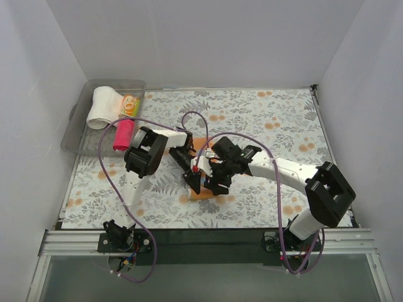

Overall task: Roll the towels
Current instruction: Roll the towel

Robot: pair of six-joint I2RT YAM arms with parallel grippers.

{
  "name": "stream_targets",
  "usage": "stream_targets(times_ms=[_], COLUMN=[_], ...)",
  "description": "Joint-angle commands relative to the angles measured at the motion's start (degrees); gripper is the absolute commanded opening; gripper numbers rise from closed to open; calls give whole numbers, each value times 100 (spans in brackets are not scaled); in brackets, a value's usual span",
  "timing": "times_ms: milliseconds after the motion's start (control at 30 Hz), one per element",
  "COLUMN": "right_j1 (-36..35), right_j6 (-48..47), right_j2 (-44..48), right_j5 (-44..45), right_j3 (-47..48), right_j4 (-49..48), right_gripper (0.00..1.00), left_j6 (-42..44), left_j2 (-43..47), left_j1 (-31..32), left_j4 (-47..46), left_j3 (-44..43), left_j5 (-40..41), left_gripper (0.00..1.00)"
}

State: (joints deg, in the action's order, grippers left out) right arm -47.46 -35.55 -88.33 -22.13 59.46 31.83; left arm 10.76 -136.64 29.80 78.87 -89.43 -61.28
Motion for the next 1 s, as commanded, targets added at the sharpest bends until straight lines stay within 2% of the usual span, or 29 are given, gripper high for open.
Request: stream_targets(times_ms=[0, 133, 333, 467, 533, 700, 800, 967], right_j1=[-438, -782, -835, -835, -844, -826, -817, -738], right_j6=[206, 110, -31, -49, -92, -145, -136, -40], right_j2=[-104, -333, -641, -720, -738, -852, -870, -773], right_j5=[182, 551, 578, 491, 385, -193, -641, -951], right_j3=[13, -259, -540, -699, -717, -594, -471, -462], right_j4=[-722, -1100, -1294, -1285, -1206, -688, -293, 42], right_gripper=[57, 51, 31, 8, 1, 1, 1, 1], left_j6=[321, 312, 268, 295, 338, 453, 427, 269], left_j2=[-284, -284, -311, -223, -91, 417, 848, 1419], left_j1=[-45, -71, -150, -229, -282, -509, -764, -1160], left_j4=[-970, -1014, -1023, -1023, -1032, -1023, -1067, -1084], left_j3=[136, 171, 101, 75, 92, 136, 145, 75], left_j5=[1223, 1171, 1118, 1048, 986, 741, 661, 722], left_gripper=[7, 8, 10, 14, 17, 39, 44, 45])
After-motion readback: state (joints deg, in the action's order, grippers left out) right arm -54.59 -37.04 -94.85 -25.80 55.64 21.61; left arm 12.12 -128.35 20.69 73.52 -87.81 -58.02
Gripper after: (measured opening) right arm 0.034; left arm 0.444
